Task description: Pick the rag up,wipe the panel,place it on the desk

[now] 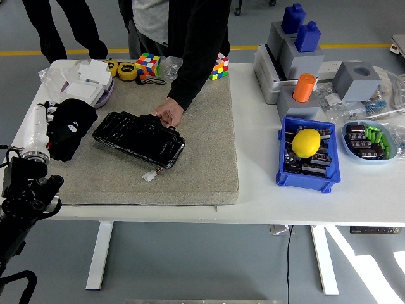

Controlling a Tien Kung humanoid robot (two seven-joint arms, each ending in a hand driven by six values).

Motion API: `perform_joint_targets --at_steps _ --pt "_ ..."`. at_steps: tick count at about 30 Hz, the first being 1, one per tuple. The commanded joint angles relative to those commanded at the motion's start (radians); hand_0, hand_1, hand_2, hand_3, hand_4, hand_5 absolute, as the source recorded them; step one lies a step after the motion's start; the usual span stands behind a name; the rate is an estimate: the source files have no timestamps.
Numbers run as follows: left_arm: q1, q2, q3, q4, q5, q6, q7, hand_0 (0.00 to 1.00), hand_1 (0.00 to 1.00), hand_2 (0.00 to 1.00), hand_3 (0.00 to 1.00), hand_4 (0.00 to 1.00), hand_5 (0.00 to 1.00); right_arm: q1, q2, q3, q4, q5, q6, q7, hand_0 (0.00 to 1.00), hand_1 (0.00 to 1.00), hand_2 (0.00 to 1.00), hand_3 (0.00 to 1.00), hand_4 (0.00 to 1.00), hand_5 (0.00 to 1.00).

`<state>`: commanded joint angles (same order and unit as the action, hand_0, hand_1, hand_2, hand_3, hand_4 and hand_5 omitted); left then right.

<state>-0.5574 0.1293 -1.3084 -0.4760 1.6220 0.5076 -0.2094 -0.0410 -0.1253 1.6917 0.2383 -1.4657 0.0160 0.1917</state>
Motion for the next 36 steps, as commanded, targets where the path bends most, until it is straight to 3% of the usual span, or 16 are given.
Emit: perform_joint_targets --at_steps 4,5,10,11,16,17,22,23,24,28,29,34,35,36 --pt "0.009 0.002 0.002 0.002 -0.006 -0.026 0.001 0.315 0.467 0.49 0.567 0.707 0.002 0.0 0.0 -0.005 0.001 0.003 0.0 0.0 0.529 0.552 0.488 0.521 0.884 0.346" --pt "0.011 0.002 0.003 0.001 -0.005 -0.033 0.005 0.468 0.614 0.58 0.579 0.87 0.125 0.0 0.0 -0.005 0.001 0.003 0.0 0.0 0.529 0.553 0.488 0.521 0.884 0.346" --pt "0.02 0.002 -0.001 -0.014 0.023 -0.058 0.044 0.468 0.614 0.58 0.579 0.87 0.125 0.001 0.001 -0.005 0.001 0.003 0.001 0.0 0.529 0.553 0.488 0.521 0.884 0.346" --pt "0.023 0.003 -0.002 -0.02 0.029 -0.06 0.051 0.774 0.85 0.877 0.867 0.998 0.318 0.001 0.001 -0.004 0.002 0.004 0.001 0.0 0.529 0.553 0.489 0.521 0.884 0.346" --pt "0.041 0.008 -0.01 -0.078 0.043 -0.065 0.075 0.774 0.85 0.877 0.867 0.998 0.318 -0.001 0.002 0.003 0.001 0.0 0.001 0.001 0.529 0.553 0.489 0.521 0.884 0.346" --pt "0.045 0.009 -0.012 -0.093 0.043 -0.064 0.079 0.827 0.924 0.965 0.958 0.998 0.314 -0.002 0.002 0.004 0.001 -0.001 0.001 0.0 0.529 0.553 0.488 0.521 0.884 0.346" --pt "0.075 0.019 -0.028 -0.179 0.042 -0.064 0.105 0.827 0.924 0.965 0.958 0.998 0.314 -0.002 0.003 0.004 0.002 -0.001 0.002 0.0 0.529 0.553 0.488 0.521 0.884 0.346" --pt "0.085 0.021 -0.036 -0.204 0.037 -0.062 0.106 0.741 0.868 0.926 0.919 0.998 0.285 -0.002 0.003 0.004 0.002 -0.001 0.002 0.001 0.528 0.553 0.488 0.521 0.884 0.346" --pt "0.09 0.023 -0.041 -0.22 0.034 -0.061 0.106 0.741 0.868 0.926 0.919 0.998 0.285 -0.003 0.003 0.003 0.003 0.0 0.002 0.001 0.528 0.553 0.488 0.521 0.884 0.346" --pt "0.124 0.032 -0.063 -0.32 -0.044 -0.039 0.053 0.741 0.868 0.926 0.919 0.998 0.285 -0.003 0.006 0.01 0.002 -0.004 0.001 0.0 0.528 0.553 0.488 0.521 0.884 0.346" --pt "0.132 0.033 -0.066 -0.344 -0.076 -0.032 0.032 0.504 0.652 0.708 0.729 0.916 0.169 -0.003 0.006 0.011 0.002 -0.005 0.001 0.0 0.528 0.553 0.488 0.521 0.884 0.347" --pt "0.174 0.026 -0.103 -0.448 -0.251 -0.037 -0.048 0.504 0.652 0.708 0.729 0.916 0.169 -0.002 0.007 0.012 0.002 -0.006 0.001 0.0 0.528 0.553 0.488 0.521 0.884 0.347" --pt "0.183 0.022 -0.118 -0.465 -0.265 -0.043 -0.046 0.453 0.57 0.576 0.608 0.892 0.174 -0.002 0.007 0.011 0.003 -0.006 0.001 0.0 0.528 0.553 0.488 0.521 0.884 0.346" --pt "0.193 0.015 -0.137 -0.482 -0.27 -0.047 -0.043 0.453 0.57 0.576 0.608 0.892 0.174 -0.002 0.008 0.012 0.002 -0.008 0.001 0.0 0.528 0.553 0.488 0.521 0.884 0.346"
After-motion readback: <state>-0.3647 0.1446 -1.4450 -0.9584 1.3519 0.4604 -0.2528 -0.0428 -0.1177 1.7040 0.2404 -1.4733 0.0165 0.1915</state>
